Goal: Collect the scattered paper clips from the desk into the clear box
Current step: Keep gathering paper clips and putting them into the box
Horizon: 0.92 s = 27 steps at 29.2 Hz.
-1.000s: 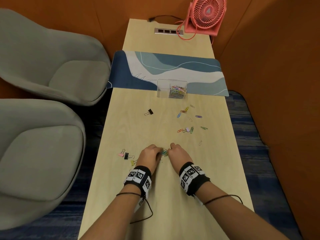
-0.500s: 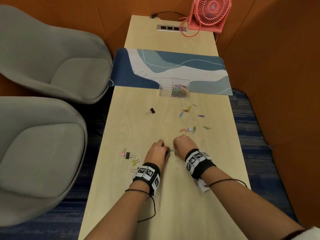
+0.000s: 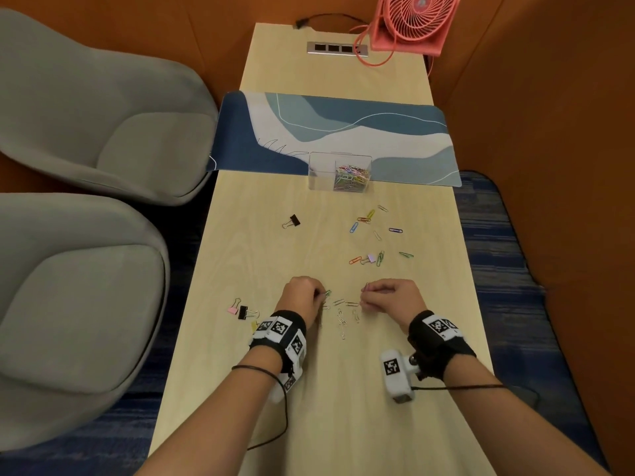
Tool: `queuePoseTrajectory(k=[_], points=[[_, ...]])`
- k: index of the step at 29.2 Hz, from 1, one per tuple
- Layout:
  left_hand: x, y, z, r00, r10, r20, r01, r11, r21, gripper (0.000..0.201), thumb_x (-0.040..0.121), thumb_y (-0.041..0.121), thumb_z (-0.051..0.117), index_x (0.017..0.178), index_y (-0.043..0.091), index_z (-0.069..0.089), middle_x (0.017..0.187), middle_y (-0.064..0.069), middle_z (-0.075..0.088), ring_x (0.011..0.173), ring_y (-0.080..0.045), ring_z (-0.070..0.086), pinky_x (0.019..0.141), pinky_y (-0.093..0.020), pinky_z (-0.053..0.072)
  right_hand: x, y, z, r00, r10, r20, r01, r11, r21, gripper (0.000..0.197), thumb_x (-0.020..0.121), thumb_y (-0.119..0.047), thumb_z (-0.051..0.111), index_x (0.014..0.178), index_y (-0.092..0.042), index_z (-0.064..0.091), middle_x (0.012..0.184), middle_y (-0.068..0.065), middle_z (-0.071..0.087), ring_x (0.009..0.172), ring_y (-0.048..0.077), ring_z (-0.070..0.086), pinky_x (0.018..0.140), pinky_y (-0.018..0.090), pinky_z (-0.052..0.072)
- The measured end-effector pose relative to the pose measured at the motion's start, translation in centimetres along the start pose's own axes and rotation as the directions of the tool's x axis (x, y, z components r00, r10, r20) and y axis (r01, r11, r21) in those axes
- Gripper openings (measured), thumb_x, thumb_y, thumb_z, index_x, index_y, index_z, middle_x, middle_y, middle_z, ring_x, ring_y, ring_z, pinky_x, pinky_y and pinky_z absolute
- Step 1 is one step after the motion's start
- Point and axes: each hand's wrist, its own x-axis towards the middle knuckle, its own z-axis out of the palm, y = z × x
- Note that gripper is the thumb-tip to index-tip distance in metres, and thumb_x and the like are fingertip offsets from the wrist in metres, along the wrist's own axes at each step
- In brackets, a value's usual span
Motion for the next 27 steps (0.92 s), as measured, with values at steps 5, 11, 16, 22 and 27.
queuePoseTrajectory(k=[5,11,16,22,27], points=[[2.0,0.4,-1.7,0.995,-0.098,-0.025,0.091,0.974,-0.208,0.005,0.085,0.015,0.071,0.086,0.016,0.076,0.083,0.003,0.072,0.078,-0.01,0.065,0.08,-0.02,0.051,0.9,-2.9,-0.5,0.997,0.057,0.049,-0.071,0.927,0.369,0.018,0.077,0.009,0.07,0.093,0.016,0.065,0.091,0.02,0.066,0.081,0.023,0.067,0.071,0.022,0.057],[7.5,2.9,-6.3,0.983,-0.072,-0.167,-0.008,0.902,-0.432,0.012,0.083,0.013,0.074,0.08,0.025,0.073,0.077,0.009,0.071,0.072,-0.007,0.064,0.072,-0.016,0.052,5.6,-9.4,-1.7,0.999,-0.026,0.021,0.01,0.836,0.549,0.009,0.083,0.008,0.064,0.092,0.009,0.064,0.092,0.016,0.065,0.079,0.018,0.069,0.073,0.019,0.057],[14.2,6.2,-9.4,0.958,-0.021,-0.286,-0.137,0.844,-0.519,0.007,0.084,0.013,0.073,0.084,0.02,0.073,0.08,0.0,0.073,0.078,-0.02,0.07,0.076,-0.021,0.055,9.8,-14.7,-2.3,0.993,-0.114,-0.034,0.111,0.782,0.614,0.009,0.084,0.007,0.063,0.093,0.008,0.063,0.091,0.015,0.064,0.079,0.018,0.068,0.07,0.017,0.055],[21.7,8.6,-9.7,0.917,0.102,-0.386,-0.259,0.888,-0.379,0.005,0.085,0.011,0.071,0.088,0.013,0.075,0.082,0.001,0.071,0.076,-0.012,0.063,0.075,-0.021,0.054,13.7,-17.3,-2.6,0.99,-0.133,-0.053,0.135,0.737,0.663,0.005,0.085,0.005,0.062,0.09,0.004,0.062,0.085,0.012,0.063,0.069,0.013,0.068,0.069,0.017,0.057],[24.6,7.7,-7.7,0.882,0.288,-0.372,-0.36,0.922,-0.14,0.006,0.087,0.012,0.068,0.089,0.012,0.074,0.084,0.004,0.066,0.077,-0.012,0.061,0.078,-0.03,0.054,15.7,-16.8,-2.7,0.988,-0.142,-0.066,0.15,0.746,0.649,0.007,0.083,0.006,0.064,0.09,0.005,0.063,0.085,0.012,0.063,0.069,0.013,0.068,0.068,0.016,0.056]])
